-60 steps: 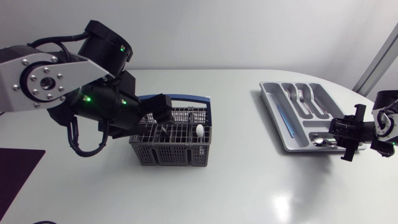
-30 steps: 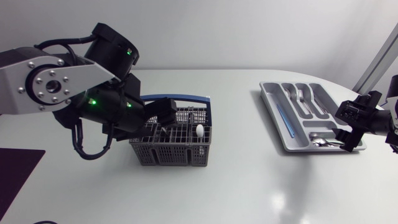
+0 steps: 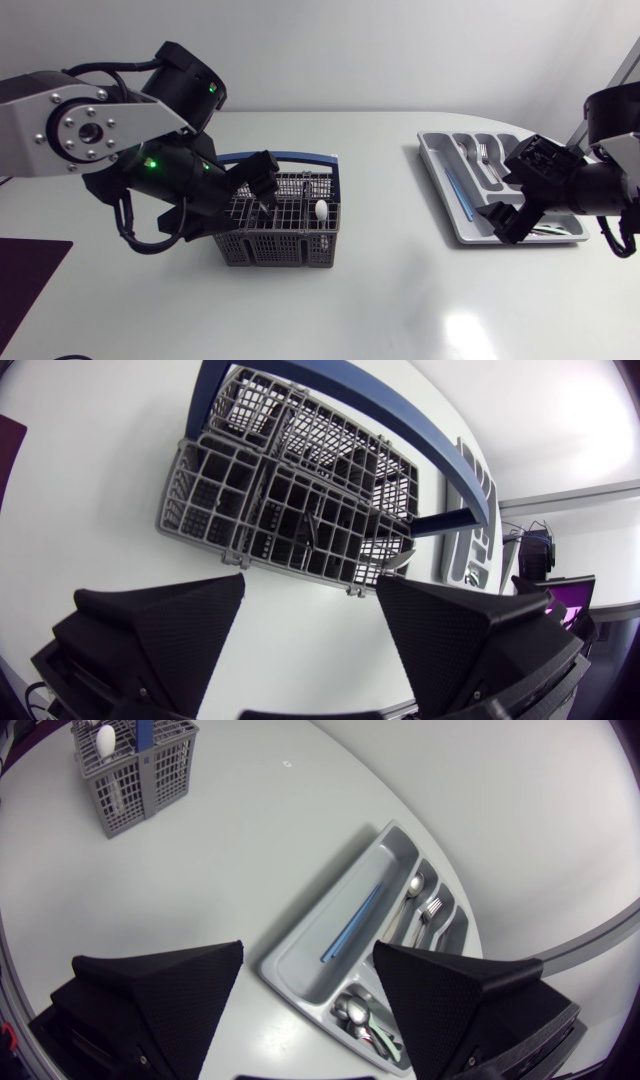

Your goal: Unload the cutlery basket into the drawer organizer.

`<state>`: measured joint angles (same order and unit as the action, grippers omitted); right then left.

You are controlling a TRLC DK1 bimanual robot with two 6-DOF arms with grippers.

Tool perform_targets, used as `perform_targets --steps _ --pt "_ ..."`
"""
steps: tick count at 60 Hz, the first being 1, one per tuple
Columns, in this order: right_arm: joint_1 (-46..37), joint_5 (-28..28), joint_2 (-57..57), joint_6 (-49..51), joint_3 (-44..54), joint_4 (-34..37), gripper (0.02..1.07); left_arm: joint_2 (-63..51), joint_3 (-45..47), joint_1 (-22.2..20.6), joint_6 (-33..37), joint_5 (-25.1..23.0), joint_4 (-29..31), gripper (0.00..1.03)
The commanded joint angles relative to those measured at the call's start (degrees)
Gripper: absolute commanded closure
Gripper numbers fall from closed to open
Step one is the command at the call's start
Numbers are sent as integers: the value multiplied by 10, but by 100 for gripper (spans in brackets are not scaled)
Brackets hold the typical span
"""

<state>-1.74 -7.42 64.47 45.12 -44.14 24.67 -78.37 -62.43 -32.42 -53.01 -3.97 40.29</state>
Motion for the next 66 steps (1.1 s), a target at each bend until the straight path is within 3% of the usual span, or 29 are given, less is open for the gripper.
perform_targets --steps 1,15,23,29,47,61,66 --pt "36 12 -18 -68 -9 20 13 -17 -24 -4 -38 6 10 12" --pt "112 26 -38 -163 -7 47 13 -42 -45 -11 -70 19 9 13" --pt "133 30 -45 -188 0 49 13 -63 -50 -11 -71 19 9 30" --pt "152 31 -45 -207 9 47 13 -79 -55 -9 -71 19 8 32" --pt "181 36 -43 -225 35 29 13 -102 -64 -3 -60 22 -1 61" --pt "198 42 -40 -234 45 18 13 -116 -63 2 -53 36 -22 75" --pt "202 46 -37 -235 49 14 13 -117 -61 3 -48 45 -31 75"
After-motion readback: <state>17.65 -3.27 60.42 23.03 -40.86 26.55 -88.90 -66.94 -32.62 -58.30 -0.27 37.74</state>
